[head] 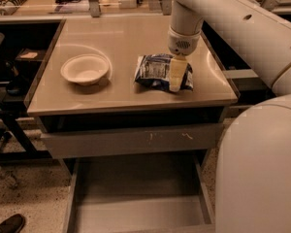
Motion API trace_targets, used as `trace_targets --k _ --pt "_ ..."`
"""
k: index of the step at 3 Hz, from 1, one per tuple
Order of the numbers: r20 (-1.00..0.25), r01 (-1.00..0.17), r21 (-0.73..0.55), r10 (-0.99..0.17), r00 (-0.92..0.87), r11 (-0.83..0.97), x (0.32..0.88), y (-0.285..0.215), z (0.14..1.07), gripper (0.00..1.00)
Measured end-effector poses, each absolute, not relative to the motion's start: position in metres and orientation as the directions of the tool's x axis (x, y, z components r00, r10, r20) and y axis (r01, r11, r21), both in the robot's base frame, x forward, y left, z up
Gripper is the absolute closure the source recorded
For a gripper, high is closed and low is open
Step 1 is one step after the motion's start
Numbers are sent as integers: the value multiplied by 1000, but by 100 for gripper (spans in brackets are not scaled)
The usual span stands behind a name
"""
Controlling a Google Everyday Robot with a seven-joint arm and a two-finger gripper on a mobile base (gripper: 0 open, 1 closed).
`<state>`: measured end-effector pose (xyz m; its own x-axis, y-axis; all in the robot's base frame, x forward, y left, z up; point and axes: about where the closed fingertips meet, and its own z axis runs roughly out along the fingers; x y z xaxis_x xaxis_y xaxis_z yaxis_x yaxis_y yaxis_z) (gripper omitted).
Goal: Place blue chip bag into middle drawer
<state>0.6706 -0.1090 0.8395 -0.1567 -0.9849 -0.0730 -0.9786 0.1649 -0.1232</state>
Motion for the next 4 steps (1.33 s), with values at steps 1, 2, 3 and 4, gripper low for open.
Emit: trace_targets --k 1,2,3,4 --pt "-73 -979 -123 -985 -157 165 671 -109 840 43" --pt "-73 -979 -123 -985 -157 165 671 -109 840 66" --pt "-73 -979 -124 -985 -156 165 671 -109 840 89" --pt "-52 -975 -169 -989 -135 142 670 -106 854 100"
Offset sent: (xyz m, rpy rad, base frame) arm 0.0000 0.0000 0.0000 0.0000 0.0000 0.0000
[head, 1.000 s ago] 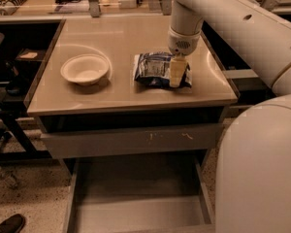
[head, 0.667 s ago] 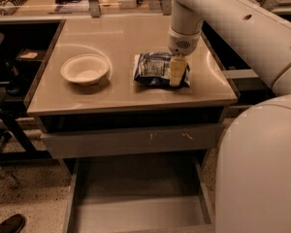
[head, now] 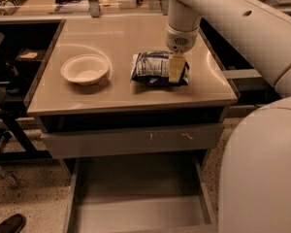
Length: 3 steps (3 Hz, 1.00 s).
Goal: Place blue chip bag into middle drawer
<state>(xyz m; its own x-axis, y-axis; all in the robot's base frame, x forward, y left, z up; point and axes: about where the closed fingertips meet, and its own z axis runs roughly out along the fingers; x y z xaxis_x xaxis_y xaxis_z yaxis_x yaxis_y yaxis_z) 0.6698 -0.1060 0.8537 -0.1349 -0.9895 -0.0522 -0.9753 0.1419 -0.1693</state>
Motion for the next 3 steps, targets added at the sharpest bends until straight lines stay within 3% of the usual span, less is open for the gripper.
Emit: trace_targets --k 3 --pt "44 -958 -179 -970 -237 226 576 -145 861 100"
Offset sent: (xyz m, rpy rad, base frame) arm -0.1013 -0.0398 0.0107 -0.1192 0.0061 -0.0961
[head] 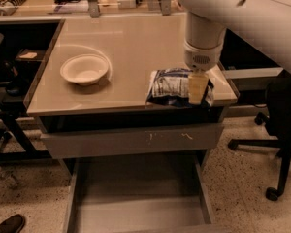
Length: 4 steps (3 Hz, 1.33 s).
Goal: Place blue chip bag into middle drawer
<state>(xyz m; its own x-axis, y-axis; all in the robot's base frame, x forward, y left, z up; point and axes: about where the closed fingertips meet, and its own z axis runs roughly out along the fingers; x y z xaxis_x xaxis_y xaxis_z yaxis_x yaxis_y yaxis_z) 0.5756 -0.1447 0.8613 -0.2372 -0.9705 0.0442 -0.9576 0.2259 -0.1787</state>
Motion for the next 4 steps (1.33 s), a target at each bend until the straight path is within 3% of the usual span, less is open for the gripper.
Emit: trace_targets --k 2,4 --pt "59 -935 -156 -942 -330 318 487 -165 867 100" --pt "54 -942 -119 -945 -321 313 468 -162 850 100"
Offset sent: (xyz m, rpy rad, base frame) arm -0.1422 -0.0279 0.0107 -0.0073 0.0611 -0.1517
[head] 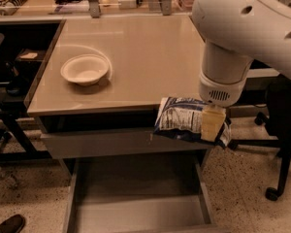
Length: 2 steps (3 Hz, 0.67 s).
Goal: Place blue chip bag into middle drawer
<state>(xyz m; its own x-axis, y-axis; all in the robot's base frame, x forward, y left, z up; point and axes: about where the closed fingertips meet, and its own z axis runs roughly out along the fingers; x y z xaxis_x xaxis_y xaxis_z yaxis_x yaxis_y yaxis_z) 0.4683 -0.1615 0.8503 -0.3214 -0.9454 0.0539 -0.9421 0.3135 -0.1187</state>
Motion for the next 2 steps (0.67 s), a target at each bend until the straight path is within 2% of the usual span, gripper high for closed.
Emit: trace_targets --k 2 --pt "52 -946 62 -947 -316 319 401 -159 789 100"
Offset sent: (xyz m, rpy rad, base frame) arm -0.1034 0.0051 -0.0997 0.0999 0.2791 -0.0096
